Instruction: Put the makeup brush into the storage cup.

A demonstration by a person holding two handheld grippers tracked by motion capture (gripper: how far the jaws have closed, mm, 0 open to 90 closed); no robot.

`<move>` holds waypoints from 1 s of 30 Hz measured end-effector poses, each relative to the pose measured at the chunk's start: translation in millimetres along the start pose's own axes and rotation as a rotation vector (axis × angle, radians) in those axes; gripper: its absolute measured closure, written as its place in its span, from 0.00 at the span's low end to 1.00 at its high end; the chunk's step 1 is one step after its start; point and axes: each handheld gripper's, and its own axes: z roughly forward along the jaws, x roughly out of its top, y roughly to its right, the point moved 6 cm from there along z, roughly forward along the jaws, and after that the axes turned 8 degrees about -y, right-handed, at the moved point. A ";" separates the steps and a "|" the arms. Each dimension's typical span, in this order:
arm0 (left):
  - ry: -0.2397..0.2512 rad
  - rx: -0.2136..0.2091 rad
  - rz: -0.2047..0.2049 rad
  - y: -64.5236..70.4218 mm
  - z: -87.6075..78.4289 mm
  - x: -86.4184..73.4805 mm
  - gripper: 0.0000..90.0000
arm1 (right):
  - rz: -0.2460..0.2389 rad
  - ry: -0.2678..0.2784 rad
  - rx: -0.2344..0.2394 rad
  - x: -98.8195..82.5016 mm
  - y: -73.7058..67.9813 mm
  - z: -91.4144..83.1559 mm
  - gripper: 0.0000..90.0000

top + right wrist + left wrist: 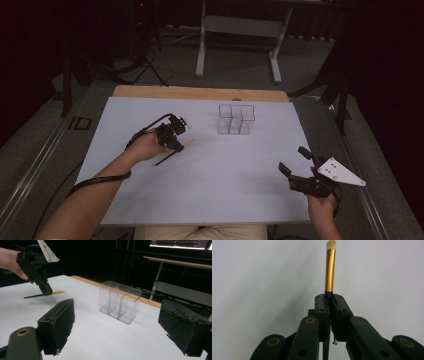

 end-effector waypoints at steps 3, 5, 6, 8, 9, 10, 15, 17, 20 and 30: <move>0.036 -0.010 -0.009 1.3 -9.1 -0.9 0.94 | 0.000 0.000 0.000 0.0 0.0 0.3 0.15; 0.059 -0.011 -0.009 3.0 -15.2 -1.4 0.94 | 0.003 0.000 0.000 0.2 -0.1 0.2 0.15; 0.072 -0.020 -0.008 4.3 -17.8 -1.5 0.94 | 0.003 0.000 0.001 0.1 -0.1 0.4 0.15; 0.098 -0.021 -0.005 6.1 -23.4 -1.8 0.94 | 0.002 0.000 0.002 -0.1 0.0 0.6 0.15; 0.117 -0.028 -0.007 7.1 -26.0 -1.7 0.94 | 0.005 0.000 0.002 -0.1 0.0 0.6 0.15; 0.128 -0.030 -0.009 7.9 -28.5 -1.8 0.94 | 0.005 0.001 0.003 0.1 -0.1 0.5 0.15; 0.189 -0.033 -0.012 11.9 -39.9 -2.5 0.94 | 0.004 -0.002 0.005 0.0 -0.4 1.0 0.15; 0.214 -0.034 -0.010 13.2 -45.0 -3.0 0.94 | 0.003 -0.005 0.007 -0.2 -0.9 1.4 0.15; 0.249 -0.043 -0.014 14.9 -52.3 -4.3 0.94 | 0.007 -0.003 0.005 0.1 -1.3 1.6 0.15; 0.318 -0.054 -0.015 19.3 -62.6 -5.2 0.94 | 0.006 -0.006 0.014 -0.2 -3.8 2.8 0.15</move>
